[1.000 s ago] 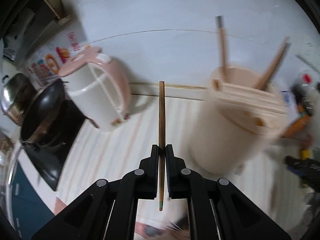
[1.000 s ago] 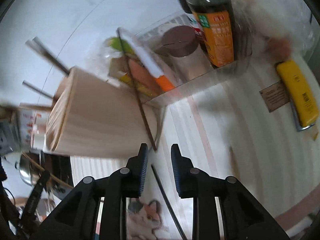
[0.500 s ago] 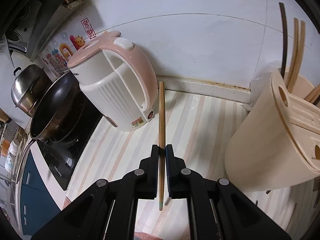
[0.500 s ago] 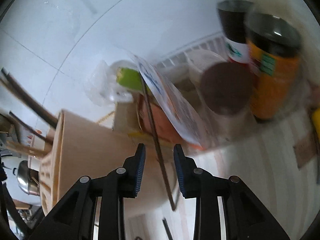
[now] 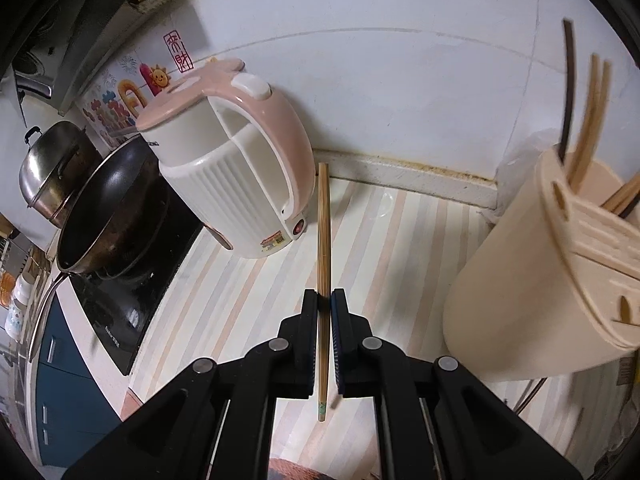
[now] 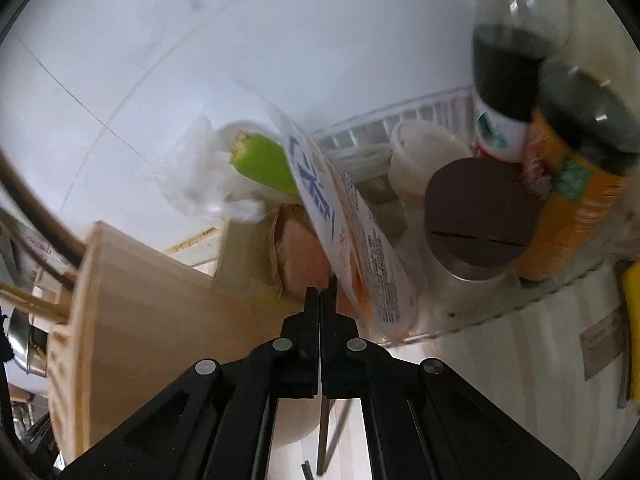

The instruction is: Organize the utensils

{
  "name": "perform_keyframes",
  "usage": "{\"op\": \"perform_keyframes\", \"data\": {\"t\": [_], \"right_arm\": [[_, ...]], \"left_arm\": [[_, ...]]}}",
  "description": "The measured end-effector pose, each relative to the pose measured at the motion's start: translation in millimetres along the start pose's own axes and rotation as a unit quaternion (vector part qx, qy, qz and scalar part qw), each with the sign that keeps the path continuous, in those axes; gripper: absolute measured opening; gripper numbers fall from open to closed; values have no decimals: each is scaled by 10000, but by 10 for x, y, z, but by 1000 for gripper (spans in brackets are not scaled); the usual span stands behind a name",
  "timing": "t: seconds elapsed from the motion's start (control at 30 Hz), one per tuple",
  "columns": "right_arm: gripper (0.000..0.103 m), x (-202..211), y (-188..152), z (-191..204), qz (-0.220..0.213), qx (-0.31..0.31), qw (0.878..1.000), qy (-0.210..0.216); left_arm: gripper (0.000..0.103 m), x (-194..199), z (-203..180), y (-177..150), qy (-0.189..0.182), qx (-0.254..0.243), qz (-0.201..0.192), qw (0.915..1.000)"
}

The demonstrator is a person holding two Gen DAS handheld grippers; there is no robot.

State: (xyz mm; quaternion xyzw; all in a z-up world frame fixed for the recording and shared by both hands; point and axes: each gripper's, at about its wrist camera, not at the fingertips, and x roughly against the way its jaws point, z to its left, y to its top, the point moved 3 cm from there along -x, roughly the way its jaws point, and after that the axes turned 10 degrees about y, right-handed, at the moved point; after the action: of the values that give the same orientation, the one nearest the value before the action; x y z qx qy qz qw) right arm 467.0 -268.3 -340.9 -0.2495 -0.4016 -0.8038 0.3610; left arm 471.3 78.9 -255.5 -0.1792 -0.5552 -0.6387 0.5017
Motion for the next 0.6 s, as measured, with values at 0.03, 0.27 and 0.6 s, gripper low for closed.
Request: {"op": "perform_keyframes", "data": {"t": [0.03, 0.27, 0.6], "right_arm": [[0, 95, -4, 29, -103, 56, 9999, -24], [0, 426, -118, 96, 18, -192, 9996, 205], [37, -187, -587, -478, 1051, -1269, 9851, 486]], "left_arm": [[4, 46, 10, -4, -27, 0, -40, 10000], [4, 304, 63, -44, -275, 59, -227, 9993], [4, -44, 28, -188, 168, -12, 102, 9998]]}}
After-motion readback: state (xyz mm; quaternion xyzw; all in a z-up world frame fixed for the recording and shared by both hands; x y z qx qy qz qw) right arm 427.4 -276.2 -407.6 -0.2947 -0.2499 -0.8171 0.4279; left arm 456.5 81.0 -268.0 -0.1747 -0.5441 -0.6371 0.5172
